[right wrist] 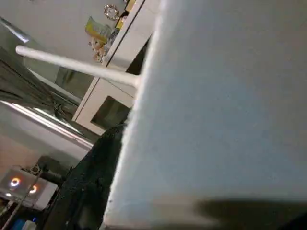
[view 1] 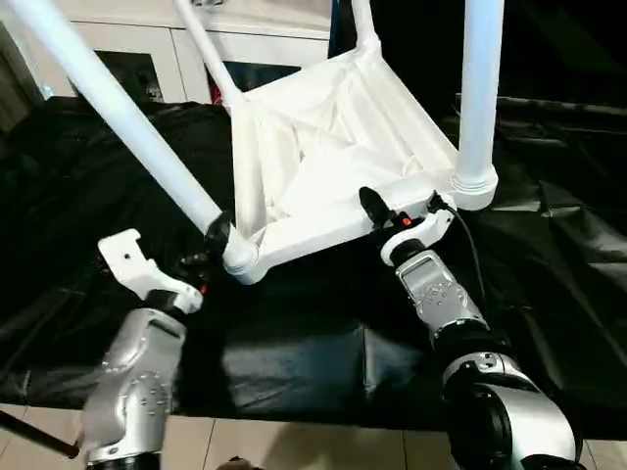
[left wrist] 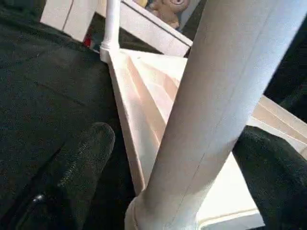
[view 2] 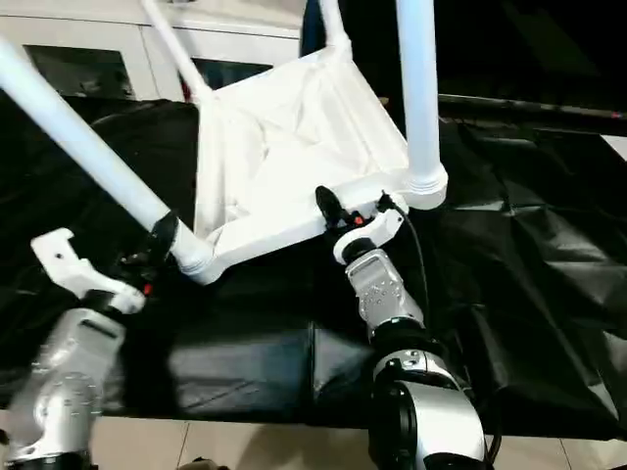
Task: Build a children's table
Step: Flip table
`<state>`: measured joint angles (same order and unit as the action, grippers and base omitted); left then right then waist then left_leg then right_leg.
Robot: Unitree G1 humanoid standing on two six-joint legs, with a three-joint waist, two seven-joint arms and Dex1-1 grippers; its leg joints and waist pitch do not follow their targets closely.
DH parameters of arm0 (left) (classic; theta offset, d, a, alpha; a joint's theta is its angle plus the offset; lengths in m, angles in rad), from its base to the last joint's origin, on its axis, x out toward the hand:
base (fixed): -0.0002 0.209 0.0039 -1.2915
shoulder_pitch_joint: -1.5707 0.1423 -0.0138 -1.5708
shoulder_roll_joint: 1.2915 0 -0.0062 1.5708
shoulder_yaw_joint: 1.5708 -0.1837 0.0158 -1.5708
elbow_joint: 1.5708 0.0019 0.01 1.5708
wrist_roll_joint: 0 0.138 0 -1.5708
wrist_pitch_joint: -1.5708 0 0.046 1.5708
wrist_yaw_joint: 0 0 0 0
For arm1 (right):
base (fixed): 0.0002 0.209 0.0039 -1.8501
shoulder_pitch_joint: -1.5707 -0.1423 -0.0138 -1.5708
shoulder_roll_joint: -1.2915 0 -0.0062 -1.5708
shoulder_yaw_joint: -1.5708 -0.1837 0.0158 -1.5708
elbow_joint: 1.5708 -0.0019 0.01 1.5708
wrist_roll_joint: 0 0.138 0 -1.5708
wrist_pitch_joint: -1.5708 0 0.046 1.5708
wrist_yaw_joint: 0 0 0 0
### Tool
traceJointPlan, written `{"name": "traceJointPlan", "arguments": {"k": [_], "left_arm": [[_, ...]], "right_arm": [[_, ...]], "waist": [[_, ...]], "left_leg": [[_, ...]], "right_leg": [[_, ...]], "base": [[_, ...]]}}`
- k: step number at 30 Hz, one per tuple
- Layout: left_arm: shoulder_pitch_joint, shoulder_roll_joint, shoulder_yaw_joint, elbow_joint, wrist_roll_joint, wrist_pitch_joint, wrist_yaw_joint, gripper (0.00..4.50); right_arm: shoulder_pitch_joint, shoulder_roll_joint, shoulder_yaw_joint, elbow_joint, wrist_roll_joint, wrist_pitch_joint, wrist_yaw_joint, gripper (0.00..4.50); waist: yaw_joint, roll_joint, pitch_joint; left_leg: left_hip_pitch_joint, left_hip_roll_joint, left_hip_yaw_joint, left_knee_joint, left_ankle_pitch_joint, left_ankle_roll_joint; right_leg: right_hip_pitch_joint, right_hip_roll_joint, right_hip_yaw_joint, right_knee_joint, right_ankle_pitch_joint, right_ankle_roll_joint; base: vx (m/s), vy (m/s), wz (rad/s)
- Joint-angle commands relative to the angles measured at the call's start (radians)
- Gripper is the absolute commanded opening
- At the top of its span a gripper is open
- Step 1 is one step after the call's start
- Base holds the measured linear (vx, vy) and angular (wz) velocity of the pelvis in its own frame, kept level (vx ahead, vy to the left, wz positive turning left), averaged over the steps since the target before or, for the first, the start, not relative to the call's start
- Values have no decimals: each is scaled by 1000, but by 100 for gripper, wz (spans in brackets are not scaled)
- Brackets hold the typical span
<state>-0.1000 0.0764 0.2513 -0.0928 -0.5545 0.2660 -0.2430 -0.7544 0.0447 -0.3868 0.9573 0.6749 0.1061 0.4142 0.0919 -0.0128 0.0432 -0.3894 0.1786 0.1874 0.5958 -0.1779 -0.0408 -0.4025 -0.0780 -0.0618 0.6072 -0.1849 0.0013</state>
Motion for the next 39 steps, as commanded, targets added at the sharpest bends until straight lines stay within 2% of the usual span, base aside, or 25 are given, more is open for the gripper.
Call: {"name": "traceJointPlan", "arguments": {"k": [1, 3, 4, 5, 7, 8, 12, 13, 16, 17, 18, 20, 22, 23, 25, 26, 27, 28, 30, 31, 32, 33, 34, 36, 39], "left_arm": [[48, 55, 50, -47, -40, 31, -70, 450], [76, 92, 37, -71, -69, 67, -125, 450], [106, 131, 23, -94, -83, 100, -174, 450], [149, 195, 0, -122, -96, 146, -247, 450], [166, 223, -7, -129, -100, 165, -272, 450], [184, 260, -12, -134, -93, 173, -306, 450], [196, 340, -2, -177, -113, 198, -369, 450], [169, 366, 7, -200, -109, 186, -375, 450], [104, 399, 9, -227, -89, 168, -369, 450], [67, 414, 1, -239, -69, 158, -367, 450], [16, 428, -16, -253, -43, 151, -366, 450], [-23, 437, -36, -259, -11, 137, -364, 450], [-108, 448, -69, -282, 12, 128, -363, 450], [-150, 457, -92, -293, 36, 114, -369, 450], [-173, 464, -106, -299, 51, 105, -373, 450], [-260, 470, -152, -295, 127, 63, -356, 450], [-297, 474, -178, -287, 172, 32, -355, 450], [-314, 477, -190, -281, 193, 18, -356, 450], [-398, 494, -255, -238, 329, -77, -356, 450], [-405, 496, -261, -234, 341, -86, -355, 450], [-448, 505, -292, -201, 412, -145, -352, 450], [-467, 509, -304, -185, 439, -172, -352, 450], [-479, 511, -310, -174, 451, -186, -353, 450], [-526, 515, -330, -147, 509, -225, -319, 450], [-543, 512, -334, -138, 521, -237, -308, 450]], "right_arm": [[-28, -97, -40, -70, -42, -116, -28, 217], [-30, -102, -44, -72, -44, -114, -30, 217], [-31, -107, -43, -77, -47, -113, -32, 217], [-32, -114, -42, -86, -51, -110, -35, 217], [-32, -117, -40, -91, -52, -108, -37, 216], [-32, -123, -33, -100, -59, -103, -39, 216], [-33, -146, -4, -124, -92, -88, -41, 216], [-33, -157, 8, -139, -109, -82, -39, 216], [-35, -175, 22, -164, -128, -69, -41, 216], [-36, -186, 33, -175, -140, -65, -40, 216], [-37, -204, 54, -188, -164, -67, -44, 216], [-38, -218, 69, -195, -185, -70, -48, 216], [-41, -240, 85, -217, -206, -70, -51, 216], [-43, -250, 91, -227, -215, -69, -53, 216], [-43, -256, 94, -234, -219, -69, -54, 216], [-43, -273, 108, -254, -238, -69, -53, 216], [-42, -281, 115, -263, -248, -69, -54, 216], [-42, -284, 119, -267, -252, -69, -55, 216], [-42, -301, 139, -281, -276, -74, -55, 216], [-42, -302, 142, -282, -278, -74, -55, 216], [-43, -307, 147, -290, -280, -72, -58, 216], [-44, -308, 147, -294, -278, -69, -61, 216], [-45, -309, 148, -297, -279, -69, -63, 216], [-44, -315, 169, -326, -299, -64, -53, 213], [-40, -319, 181, -362, -305, -52, -40, 210]], "waist": [[-4, 8, -63], [-2, 10, -61], [-1, 9, -60], [3, 13, -59], [2, 12, -56], [5, 14, -54], [0, 9, -55], [-5, 4, -55], [-6, 7, -56], [-6, 6, -58], [-6, 5, -58], [-8, 4, -60], [-4, 4, -63], [-3, 4, -62], [-4, 1, -63], [-2, 0, -63], [0, 2, -64], [0, 1, -62], [-3, -2, -61], [-5, -3, -61], [-9, -6, -59], [-8, -6, -61], [-8, 3, -62], [-12, 1, -65], [-12, 2, -67]], "left_leg": [[28, 53, -14, -72, -181, 6], [36, 53, -11, -71, -204, -3], [35, 52, -11, -72, -209, -2], [37, 52, -11, -74, -222, -8], [37, 52, -9, -77, -244, -13], [40, 52, -9, -79, -278, -29], [34, 50, -11, -82, -273, -38], [32, 49, -10, -81, -258, -34], [34, 48, -8, -78, -230, -26], [33, 47, -8, -76, -210, -23], [32, 47, -8, -76, -199, -22], [30, 45, -7, -72, -172, -19], [34, 44, -4, -68, -153, -17], [32, 43, -4, -67, -143, -17], [29, 42, -4, -64, -128, -14], [29, 41, -3, -63, -123, -11], [33, 42, -2, -61, -126, -11], [30, 41, -3, -61, -127, -10], [27, 42, -6, -63, -154, -27], [25, 42, -7, -62, -164, -33], [22, 41, -8, -64, -168, -34], [23, 41, -8, -63, -171, -36], [25, 41, -8, -62, -170, -39], [25, 41, -7, -59, -161, -40], [24, 41, -7, -58, -141, -35]], "right_leg": [[42, -62, 41, -56, -130, -208], [35, -56, 42, -57, -138, -205], [35, -54, 42, -57, -143, -203], [32, -55, 42, -58, -178, -192], [29, -52, 42, -60, -205, -183], [25, -55, 44, -65, -246, -170], [30, -56, 44, -62, -252, -153], [32, -54, 45, -60, -225, -157], [31, -55, 46, -56, -197, -167], [33, -54, 46, -53, -180, -167], [35, -54, 45, -53, -174, -165], [38, -54, 45, -47, -146, -170], [37, -55, 47, -46, -136, -167], [37, -53, 47, -45, -128, -170], [40, -53, 47, -42, -111, -175], [40, -52, 47, -45, -114, -171], [38, -52, 48, -45, -118, -169], [39, -52, 48, -47, -126, -166], [43, -56, 47, -51, -177, -152], [44, -58, 48, -51, -195, -143], [45, -58, 48, -53, -206, -140], [43, -57, 48, -56, -227, -130], [42, -59, 49, -53, -221, -133], [41, -55, 48, -49, -179, -153], [44, -54, 47, -42, -117, -181]], "base": [[0, 0, 0], [0, 0, 0], [0, 0, 0], [0, 0, 0], [0, 0, 0], [0, 0, 0], [0, 0, 0], [0, 0, 0], [0, 0, 0], [0, 0, 0], [0, 0, 0], [0, 0, 0], [0, 0, 0], [0, 0, 0], [0, 0, 0], [0, 0, 0], [0, 0, 0], [0, 0, 0], [0, 0, 0], [0, 0, 0], [0, 0, 0], [0, 0, 0], [0, 0, 0], [0, 0, 0], [0, 0, 0]]}}
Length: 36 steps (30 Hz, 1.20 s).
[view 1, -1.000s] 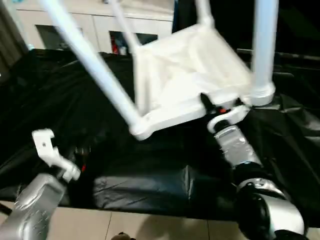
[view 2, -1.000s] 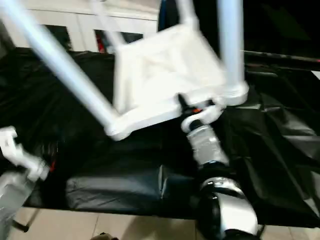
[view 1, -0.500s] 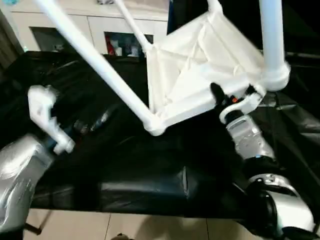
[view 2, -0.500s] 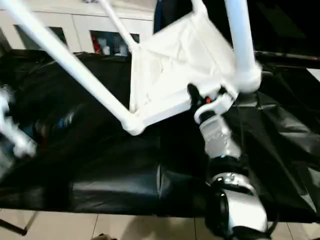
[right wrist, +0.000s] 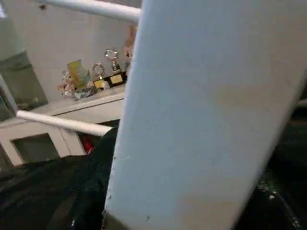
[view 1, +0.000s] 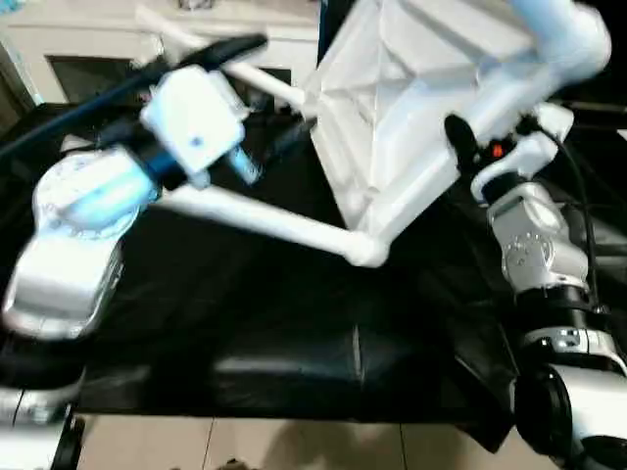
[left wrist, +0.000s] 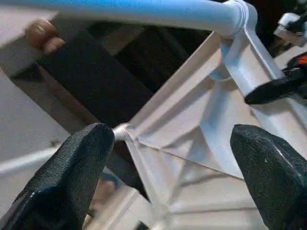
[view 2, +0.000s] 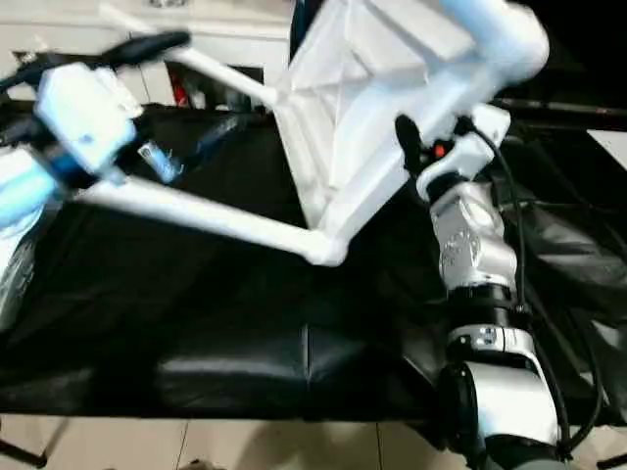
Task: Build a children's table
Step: Flip table
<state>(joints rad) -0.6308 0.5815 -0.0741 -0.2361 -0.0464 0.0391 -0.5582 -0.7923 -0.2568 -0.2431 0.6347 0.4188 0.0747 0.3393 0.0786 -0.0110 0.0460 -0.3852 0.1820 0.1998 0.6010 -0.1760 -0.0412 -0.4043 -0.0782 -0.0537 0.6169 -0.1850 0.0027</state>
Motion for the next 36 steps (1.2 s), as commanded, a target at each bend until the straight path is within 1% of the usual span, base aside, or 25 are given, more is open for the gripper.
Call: {"name": "traceJointPlan", "arguments": {"k": [1, 2, 4, 5, 6, 7, 11, 12, 14, 15, 16, 17, 18, 20, 21, 24, 26, 27, 28, 29, 30, 31, 34, 35, 36], "left_arm": [[-12, 6, -8, 6, 13, -10, 7, 450], [-15, 3, -7, 15, 23, -22, 14, 450], [-18, -4, -8, 36, 44, -52, 17, 450], [-18, -13, -5, 52, 52, -66, 21, 450], [-16, -11, -6, 57, 58, -75, 20, 450], [-15, -10, -6, 60, 61, -81, 19, 450], [-12, -11, -7, 55, 58, -88, 18, 450], [-12, -11, -9, 53, 59, -90, 17, 450], [-12, -13, -11, 48, 60, -96, 14, 450], [-10, -21, -12, 43, 54, -103, 6, 450], [-10, -23, -13, 41, 55, -109, 1, 450], [-10, -24, -14, 41, 57, -112, 0, 450], [-9, -26, -15, 40, 54, -115, -3, 450], [-9, -26, -17, 37, 51, -115, -6, 450], [-12, -26, -22, 37, 56, -124, -7, 450], [-17, -24, -29, 41, 78, -137, 1, 450], [-27, -18, -34, 59, 132, -162, 26, 450], [-33, -13, -36, 71, 164, -184, 42, 450], [-45, -5, -33, 84, 220, -216, 79, 450], [-53, 1, -30, 89, 262, -228, 109, 450], [-53, 1, -30, 89, 262, -228, 109, 450], [-66, 2, -20, 93, 278, -252, 132, 450], [-78, -4, -1, 89, 266, -291, 140, 450], [-50, -9, -16, 70, 212, -273, 75, 450], [-36, -8, -27, 63, 189, -256, 43, 450]], "right_arm": [[-2, -18, 38, -39, -49, -20, 35, 209], [0, -21, 44, -48, -57, -18, 33, 207], [8, -31, 57, -68, -78, -13, 21, 204], [23, -39, 64, -93, -92, -1, -2, 204], [34, -42, 67, -112, -98, 8, -12, 204], [40, -44, 68, -124, -102, 13, -17, 203], [98, -54, 83, -232, -161, 74, -110, 200], [122, -54, 91, -274, -179, 98, -134, 199], [170, -47, 103, -358, -206, 140, -172, 198], [223, -34, 116, -444, -220, 179, -201, 198], [259, -21, 124, -502, -229, 202, -221, 198], [275, -14, 128, -526, -233, 211, -230, 198], [295, -7, 137, -556, -235, 224, -234, 198], [312, 0, 143, -579, -241, 229, -241, 197], [346, 10, 160, -620, -256, 247, -256, 197], [361, 17, 166, -639, -250, 264, -257, 196], [366, 18, 171, -657, -242, 280, -250, 196], [368, 17, 173, -666, -242, 288, -249, 196], [369, 18, 176, -678, -244, 300, -247, 196], [370, 18, 177, -686, -245, 307, -247, 196], [370, 18, 177, -686, -245, 307, -247, 196], [371, 17, 180, -692, -244, 312, -246, 196], [372, 18, 187, -694, -241, 316, -241, 196], [371, 19, 192, -691, -242, 318, -236, 196], [371, 20, 192, -690, -242, 320, -236, 196]], "waist": [[2, 0, -69], [2, 1, -70], [3, 1, -68], [5, -3, -67], [7, -2, -67], [10, -1, -68], [19, -1, -67], [18, -6, -65], [26, -3, -64], [29, -3, -64], [31, -2, -62], [36, 1, -62], [34, 0, -64], [30, -3, -62], [24, -3, -61], [17, -4, -60], [9, -4, -58], [9, -4, -58], [3, -5, -59], [2, -5, -60], [0, -5, -60], [1, -9, -61], [3, -9, -63], [4, -8, -63], [6, -11, -63]], "left_leg": [[20, 38, -19, -63, -140, -32], [21, 38, -18, -62, -140, -28], [21, 38, -17, -62, -141, -24], [22, 39, -17, -63, -152, -26], [22, 39, -17, -63, -154, -28], [26, 40, -17, -63, -162, -32], [29, 42, -18, -67, -164, -45], [30, 42, -18, -68, -169, -46], [32, 42, -18, -70, -167, -56], [35, 43, -18, -71, -184, -64], [35, 43, -19, -73, -186, -68], [40, 45, -19, -74, -203, -78], [37, 43, -23, -78, -222, -88], [33, 43, -25, -82, -243, -98], [33, 41, -27, -83, -261, -103], [32, 40, -28, -84, -291, -102], [31, 40, -30, -84, -308, -99], [31, 40, -30, -84, -308, -99], [29, 40, -32, -84, -306, -95], [29, 41, -32, -83, -296, -95], [29, 41, -32, -83, -292, -94], [29, 41, -31, -81, -276, -91], [28, 41, -29, -79, -244, -85], [28, 40, -28, -78, -236, -84], [28, 40, -26, -78, -231, -81]], "right_leg": [[45, -53, 39, -50, -108, -188], [45, -53, 39, -49, -100, -197], [44, -51, 39, -52, -105, -199], [44, -52, 39, -54, -125, -196], [44, -53, 40, -54, -131, -193], [41, -53, 40, -55, -140, -187], [37, -52, 41, -53, -135, -175], [36, -51, 41, -55, -141, -172], [35, -50, 43, -55, -146, -153], [32, -51, 44, -56, -158, -143], [33, -49, 44, -59, -166, -135], [26, -50, 46, -61, -175, -118], [31, -50, 44, -60, -183, -112], [31, -51, 44, -62, -200, -101], [31, -52, 44, -63, -220, -97], [30, -53, 46, -69, -255, -85], [29, -52, 46, -73, -282, -77], [29, -52, 46, -73, -282, -77], [30, -52, 47, -75, -287, -72], [31, -52, 47, -72, -275, -69], [31, -51, 47, -72, -268, -71], [31, -51, 47, -70, -245, -77], [32, -51, 48, -64, -196, -95], [32, -52, 48, -62, -179, -104], [32, -53, 47, -60, -176, -114]], "base": [[0, 0, 0], [0, 0, 0], [0, 0, 0], [0, 0, 0], [0, 0, 0], [0, 0, 0], [0, 0, 0], [0, 0, 0], [0, 0, 0], [0, 0, 0], [0, 0, 0], [0, 0, 0], [0, 0, 0], [0, 0, 0], [0, 0, 0], [0, 0, 0], [0, 0, 0], [0, 0, 0], [0, 0, 0], [0, 0, 0], [0, 0, 0], [0, 0, 0], [0, 0, 0], [0, 0, 0], [0, 0, 0]]}}
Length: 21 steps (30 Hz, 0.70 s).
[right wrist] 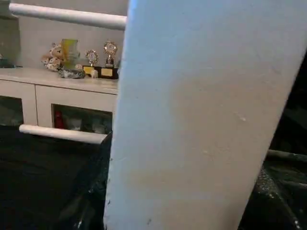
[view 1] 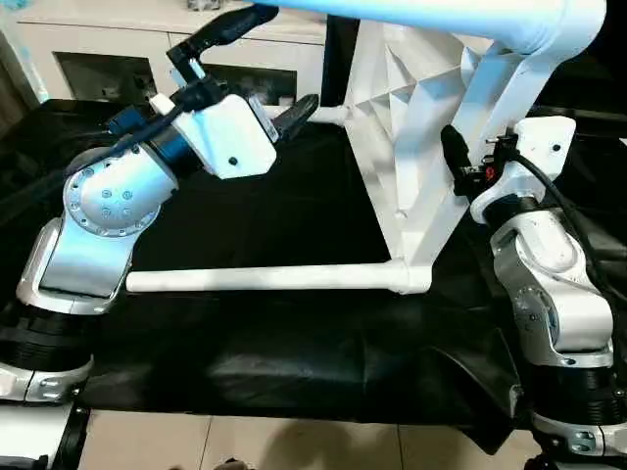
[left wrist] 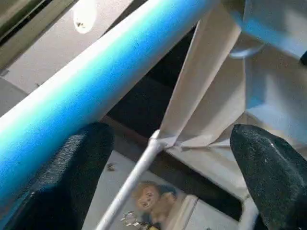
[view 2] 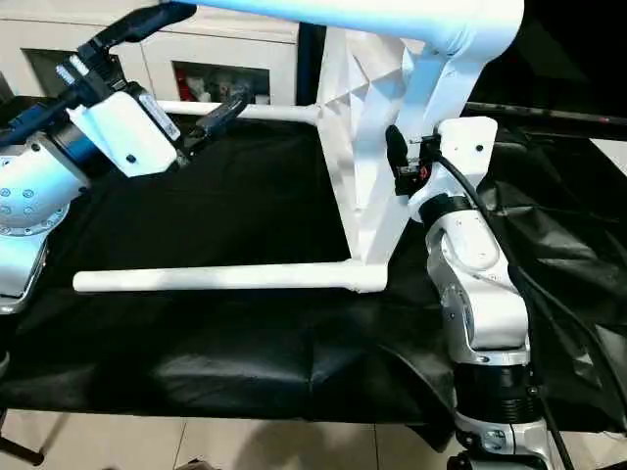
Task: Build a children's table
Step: Flip table
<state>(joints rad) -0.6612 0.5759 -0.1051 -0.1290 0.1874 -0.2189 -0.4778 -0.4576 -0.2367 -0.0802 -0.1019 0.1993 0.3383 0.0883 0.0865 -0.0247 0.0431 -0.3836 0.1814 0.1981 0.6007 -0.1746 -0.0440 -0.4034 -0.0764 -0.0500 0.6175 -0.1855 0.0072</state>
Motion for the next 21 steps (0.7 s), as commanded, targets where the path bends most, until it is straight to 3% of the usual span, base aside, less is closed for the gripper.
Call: {"name": "traceJointPlan", "arguments": {"k": [1, 6, 8, 9, 10, 11, 14, 15, 16, 21], "left_arm": [[6, 2, -5, -47, -51, 8, -57, 450], [115, 45, -68, -93, -96, 97, -181, 450], [130, 34, -70, -110, -116, 87, -175, 450], [125, 27, -67, -122, -134, 96, -176, 450], [123, 25, -66, -126, -139, 99, -177, 450], [119, 22, -63, -139, -156, 115, -186, 450], [75, -15, -38, -144, -115, 57, -119, 450], [43, -38, -15, -149, -109, 35, -80, 450], [12, -54, 5, -155, -90, 7, -39, 450], [-29, -77, 13, -190, -75, 0, -3, 450]], "right_arm": [[36, 1, 30, 46, -23, 58, 15, 196], [26, 2, 37, 63, -23, 60, 26, 196], [21, 1, 41, 77, -26, 54, 31, 196], [20, 1, 41, 79, -26, 53, 32, 196], [20, 1, 41, 79, -26, 53, 32, 196], [21, 2, 41, 78, -26, 54, 33, 196], [22, 3, 44, 82, -28, 54, 35, 196], [22, 3, 45, 84, -28, 52, 36, 196], [23, 5, 45, 85, -27, 52, 37, 196], [21, 6, 45, 98, -33, 49, 42, 196]], "waist": [[-2, 5, -59], [-4, 5, -54], [-9, -1, -51], [-7, -5, -52], [-4, 0, -53], [-8, 0, -49], [-10, -11, -49], [-10, -11, -49], [-9, -18, -53], [-10, -26, -54]], "left_leg": [[27, 41, -24, -78, -236, -77], [31, 43, -25, -83, -292, -85], [32, 43, -26, -86, -334, -92], [36, 43, -26, -85, -341, -93], [40, 44, -27, -85, -346, -97], [37, 45, -30, -90, -367, -107], [40, 43, -32, -88, -408, -109], [40, 43, -32, -88, -408, -109], [39, 43, -33, -87, -396, -106], [33, 43, -31, -85, -353, -94]], "right_leg": [[30, -55, 44, -62, -184, -124], [23, -55, 46, -69, -273, -106], [19, -54, 46, -77, -332, -89], [17, -55, 46, -77, -339, -89], [14, -56, 47, -76, -339, -91], [15, -53, 46, -76, -331, -91], [14, -54, 47, -83, -367, -71], [14, -54, 47, -83, -367, -71], [18, -56, 47, -83, -366, -64], [22, -56, 47, -79, -329, -58]], "base": [[0, 0, 0], [0, 0, 0], [0, 0, 0], [0, 0, 0], [0, 0, 0], [0, 0, 0], [0, 0, 0], [0, 0, 0], [0, 0, 0], [0, 0, 0]]}}
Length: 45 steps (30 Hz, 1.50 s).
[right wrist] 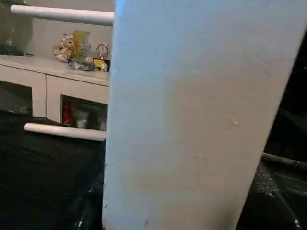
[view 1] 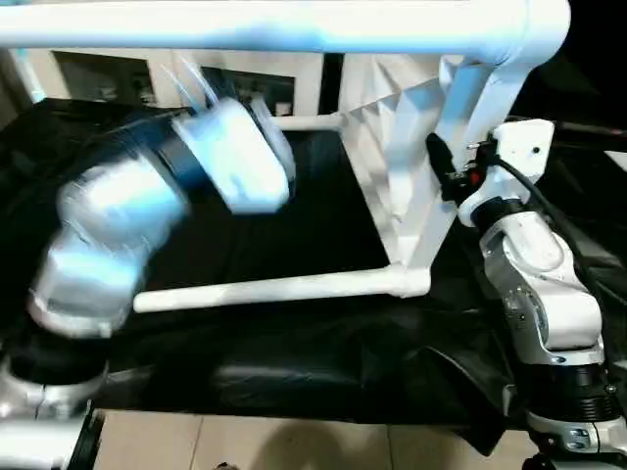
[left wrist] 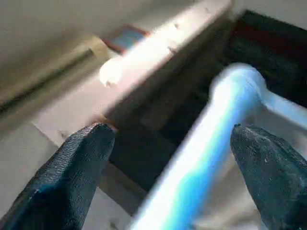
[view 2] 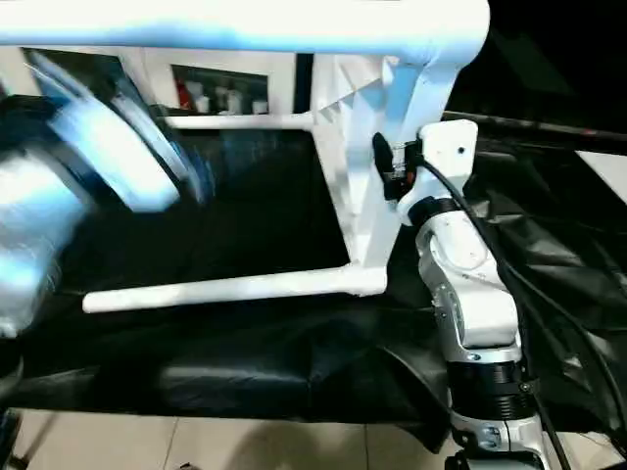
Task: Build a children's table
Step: Flip table
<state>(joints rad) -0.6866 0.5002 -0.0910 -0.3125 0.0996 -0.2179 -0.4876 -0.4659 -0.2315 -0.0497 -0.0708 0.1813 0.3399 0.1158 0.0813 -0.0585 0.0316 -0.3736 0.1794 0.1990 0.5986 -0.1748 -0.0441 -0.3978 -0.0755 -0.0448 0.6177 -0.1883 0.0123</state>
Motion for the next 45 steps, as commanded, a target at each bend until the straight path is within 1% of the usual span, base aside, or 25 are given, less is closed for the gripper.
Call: {"name": "traceJointPlan", "arguments": {"k": [1, 2, 3, 4, 5, 6, 7, 9, 10, 11, 12, 14, 16, 19, 21, 23, 28, 29, 32, 33, 36, 38, 40, 42, 45], "left_arm": [[-8, -3, 1, -10, 16, 1, 13, 450], [-14, 5, 9, -7, 53, -1, 39, 450], [-19, 33, 23, 24, 122, 1, 70, 450], [-13, 50, 32, 55, 150, -14, 77, 450], [-13, 51, 33, 56, 152, -14, 77, 450], [2, 76, 43, 91, 201, -29, 94, 450], [19, 100, 49, 113, 258, -35, 120, 450], [43, 124, 61, 131, 316, -31, 155, 450], [50, 128, 66, 134, 323, -27, 163, 450], [58, 137, 74, 142, 336, -20, 176, 450], [59, 138, 75, 144, 339, -19, 179, 450], [67, 152, 82, 155, 360, -6, 196, 450], [69, 156, 96, 161, 382, 4, 217, 450], [65, 153, 112, 163, 401, 8, 248, 450], [65, 145, 119, 160, 400, 1, 264, 450], [69, 130, 123, 149, 379, -7, 271, 416], [79, 112, 116, 128, 358, -21, 281, 403], [83, 103, 108, 118, 338, -23, 272, 377], [88, 96, 94, 106, 313, -36, 254, 368], [92, 87, 88, 105, 299, -29, 237, 339], [93, 83, 86, 105, 292, -23, 232, 338], [94, 79, 87, 104, 283, -15, 230, 319], [92, 63, 95, 109, 263, 12, 230, 310], [92, 47, 105, 111, 242, 30, 237, 303], [86, 4, 141, 116, 193, 78, 253, 296]], "right_arm": [[29, 2, 15, 67, -16, 46, 15, 196], [27, 2, 15, 71, -16, 46, 16, 196], [20, 3, 16, 75, -16, 46, 15, 196], [17, 4, 17, 76, -15, 45, 16, 196], [17, 4, 17, 76, -15, 45, 16, 196], [14, 5, 18, 76, -15, 45, 16, 196], [13, 7, 20, 75, -15, 45, 17, 196], [14, 9, 22, 72, -16, 46, 18, 195], [14, 9, 22, 70, -17, 47, 18, 195], [15, 10, 23, 68, -17, 49, 19, 195], [16, 10, 24, 68, -17, 49, 19, 195], [17, 11, 26, 65, -17, 51, 21, 195], [16, 10, 27, 64, -18, 51, 24, 195], [15, 8, 28, 65, -19, 51, 26, 195], [14, 8, 29, 65, -20, 52, 26, 195], [14, 8, 29, 64, -22, 53, 26, 195], [14, 7, 31, 62, -25, 55, 25, 195], [13, 5, 31, 63, -28, 54, 24, 195], [11, 4, 30, 65, -31, 54, 21, 195], [11, 3, 29, 66, -32, 53, 21, 195], [10, 2, 29, 66, -32, 53, 21, 195], [6, 1, 28, 68, -33, 51, 22, 195], [-8, -15, 37, 76, -46, 29, 38, 195], [-14, -23, 40, 79, -48, 17, 50, 195], [-43, -54, 50, 91, -59, -34, 97, 195]], "waist": [[-5, 8, -42], [-6, 9, -42], [-7, 8, -41], [-9, 11, -40], [-12, 11, -40], [-13, 12, -40], [-15, 15, -41], [-19, 15, -42], [-22, 17, -42], [-22, 15, -43], [-21, 18, -43], [-23, 16, -42], [-24, 13, -41], [-23, 12, -40], [-22, 13, -40], [-22, 12, -39], [-22, 11, -39], [-22, 12, -39], [-23, 11, -39], [-22, 13, -39], [-22, 11, -38], [-22, 12, -38], [-21, 14, -38], [-21, 11, -37], [-19, 9, -39]], "left_leg": [[22, 44, -31, -83, -350, -92], [21, 45, -32, -83, -352, -94], [21, 44, -32, -83, -363, -96], [22, 42, -34, -82, -374, -97], [22, 41, -35, -83, -384, -99], [26, 41, -36, -82, -395, -102], [24, 42, -38, -83, -398, -103], [25, 43, -40, -84, -402, -106], [26, 44, -40, -85, -403, -107], [27, 44, -39, -85, -404, -107], [27, 46, -40, -87, -403, -108], [27, 45, -39, -87, -412, -106], [27, 44, -39, -86, -415, -102], [27, 45, -39, -86, -412, -99], [27, 45, -40, -87, -416, -100], [27, 45, -40, -87, -421, -99], [27, 45, -40, -87, -424, -96], [26, 45, -40, -87, -422, -95], [26, 44, -40, -87, -429, -95], [29, 44, -39, -87, -431, -96], [27, 44, -40, -87, -432, -96], [28, 44, -40, -88, -435, -97], [28, 45, -41, -88, -434, -98], [29, 44, -39, -87, -436, -96], [25, 44, -37, -84, -401, -85]], "right_leg": [[15, -56, 42, -81, -334, -61], [15, -55, 42, -80, -337, -59], [13, -53, 41, -82, -355, -52], [11, -53, 40, -84, -385, -40], [10, -53, 40, -88, -410, -32], [6, -54, 39, -90, -420, -32], [7, -53, 39, -88, -415, -32], [6, -53, 39, -86, -401, -33], [5, -52, 39, -84, -383, -46], [5, -52, 39, -83, -374, -52], [6, -53, 40, -81, -342, -71], [6, -52, 40, -79, -327, -83], [6, -53, 40, -80, -339, -83], [6, -54, 41, -82, -346, -84], [5, -55, 41, -82, -346, -87], [5, -55, 41, -83, -346, -90], [5, -56, 41, -84, -353, -88], [5, -55, 41, -84, -353, -87], [3, -54, 41, -84, -358, -84], [2, -54, 41, -85, -360, -84], [2, -54, 41, -86, -362, -81], [2, -55, 42, -86, -374, -78], [2, -55, 41, -86, -369, -79], [1, -55, 42, -87, -374, -80], [5, -57, 43, -85, -351, -89]], "base": [[0, 0, 0], [0, 0, 0], [0, 0, 0], [0, 0, 0], [0, 0, 0], [0, 0, 0], [0, 0, 0], [0, 0, 0], [0, 0, 0], [0, 0, 0], [0, 0, 0], [0, 0, 0], [0, 0, 0], [0, 0, 0], [0, 0, 0], [0, 0, 0], [0, 0, 0], [0, 0, 0], [0, 0, 0], [0, 0, 0], [0, 0, 0], [0, 0, 0], [0, 0, 0], [0, 0, 0], [0, 0, 0]]}}
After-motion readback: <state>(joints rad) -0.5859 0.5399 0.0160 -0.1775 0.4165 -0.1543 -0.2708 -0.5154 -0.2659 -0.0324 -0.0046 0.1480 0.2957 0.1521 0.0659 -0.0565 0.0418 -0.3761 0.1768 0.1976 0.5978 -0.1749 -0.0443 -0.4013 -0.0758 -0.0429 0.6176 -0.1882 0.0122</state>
